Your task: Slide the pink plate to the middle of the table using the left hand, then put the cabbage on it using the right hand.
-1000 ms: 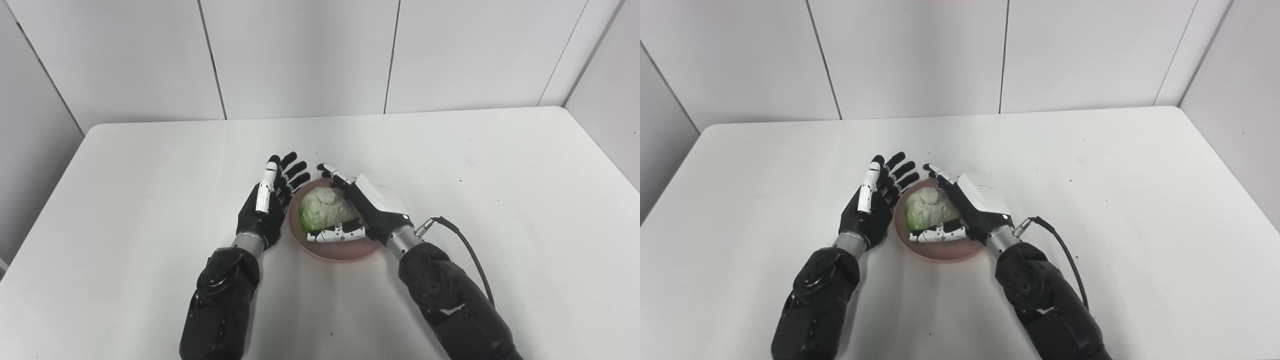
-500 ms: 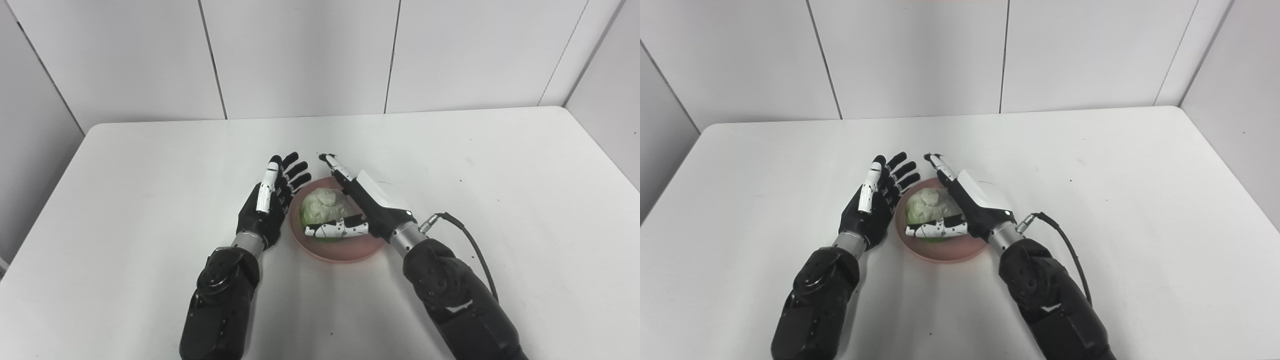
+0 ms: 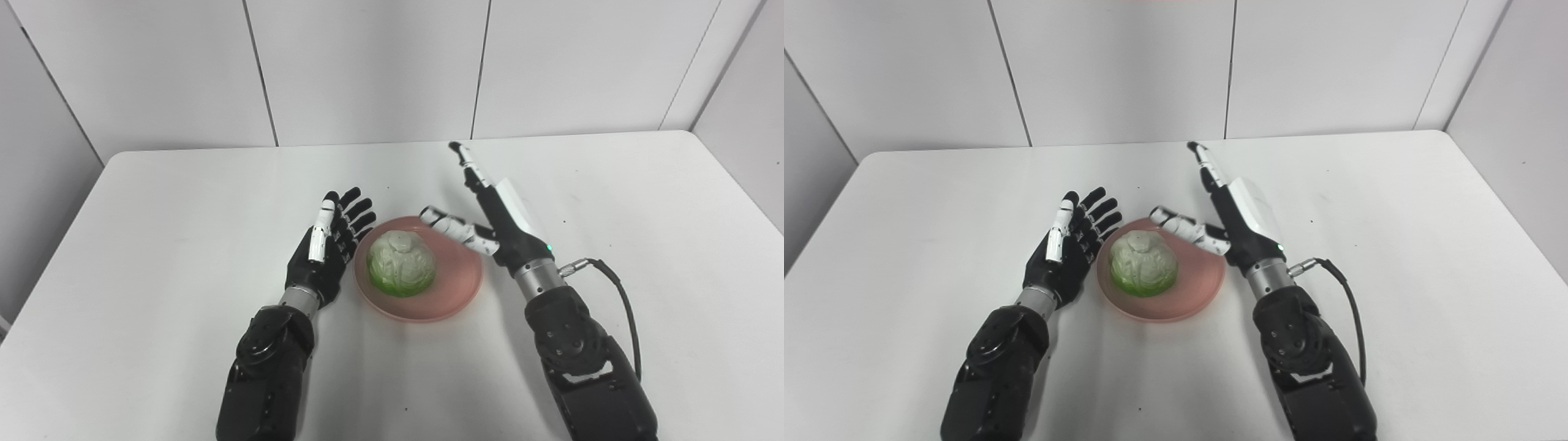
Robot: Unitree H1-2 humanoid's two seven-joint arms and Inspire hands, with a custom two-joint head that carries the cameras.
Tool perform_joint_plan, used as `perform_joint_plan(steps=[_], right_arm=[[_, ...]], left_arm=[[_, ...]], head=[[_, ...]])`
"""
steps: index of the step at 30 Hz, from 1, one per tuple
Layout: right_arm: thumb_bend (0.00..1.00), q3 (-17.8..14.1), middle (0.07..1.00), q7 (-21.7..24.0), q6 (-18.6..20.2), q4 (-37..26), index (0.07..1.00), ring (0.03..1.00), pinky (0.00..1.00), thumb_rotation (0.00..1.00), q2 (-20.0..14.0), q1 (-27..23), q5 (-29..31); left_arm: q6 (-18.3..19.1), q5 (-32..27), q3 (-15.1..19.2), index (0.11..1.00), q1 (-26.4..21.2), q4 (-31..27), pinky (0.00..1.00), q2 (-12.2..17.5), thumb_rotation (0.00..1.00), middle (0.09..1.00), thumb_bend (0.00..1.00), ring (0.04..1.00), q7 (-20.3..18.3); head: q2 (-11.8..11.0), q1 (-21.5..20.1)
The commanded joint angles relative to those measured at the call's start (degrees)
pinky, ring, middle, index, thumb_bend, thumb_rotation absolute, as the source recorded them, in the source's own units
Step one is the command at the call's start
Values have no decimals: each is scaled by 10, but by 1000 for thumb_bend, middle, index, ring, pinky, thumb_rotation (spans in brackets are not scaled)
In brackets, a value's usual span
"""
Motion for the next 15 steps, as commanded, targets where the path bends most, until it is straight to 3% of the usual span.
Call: perform_joint_plan(steps=[1, 3, 7, 11, 15], right_arm=[[869, -20, 992, -14, -18, -6, 1000, 988, 962, 1000, 15, -5, 41], [875, -45, 999, -15, -4, -2, 1000, 998, 992, 1000, 35, 4, 89], [909, -98, 1000, 5, 63, -7, 1000, 1000, 1000, 1000, 71, 13, 206], [853, -112, 1000, 12, 82, -17, 1000, 1000, 1000, 1000, 82, 27, 260], [708, -113, 1000, 8, 70, -14, 1000, 1000, 1000, 1000, 88, 42, 291]], left_arm=[[-7, 2, 2, 891, -5, -16, 908, 5, 1000, 897, 454, 886, 2], [-11, 8, 1, 901, 0, -27, 924, 5, 1000, 905, 452, 893, 7], [-21, 31, -6, 919, 10, -47, 940, 12, 1000, 917, 459, 901, 14], [-28, 57, -15, 929, 21, -66, 973, 19, 1000, 926, 469, 920, 20], [-38, 74, -21, 945, 31, -76, 999, 27, 1000, 943, 477, 948, 19]], head=[[0, 0], [-1, -1], [-2, -6], [-2, -9], [-2, -8]])
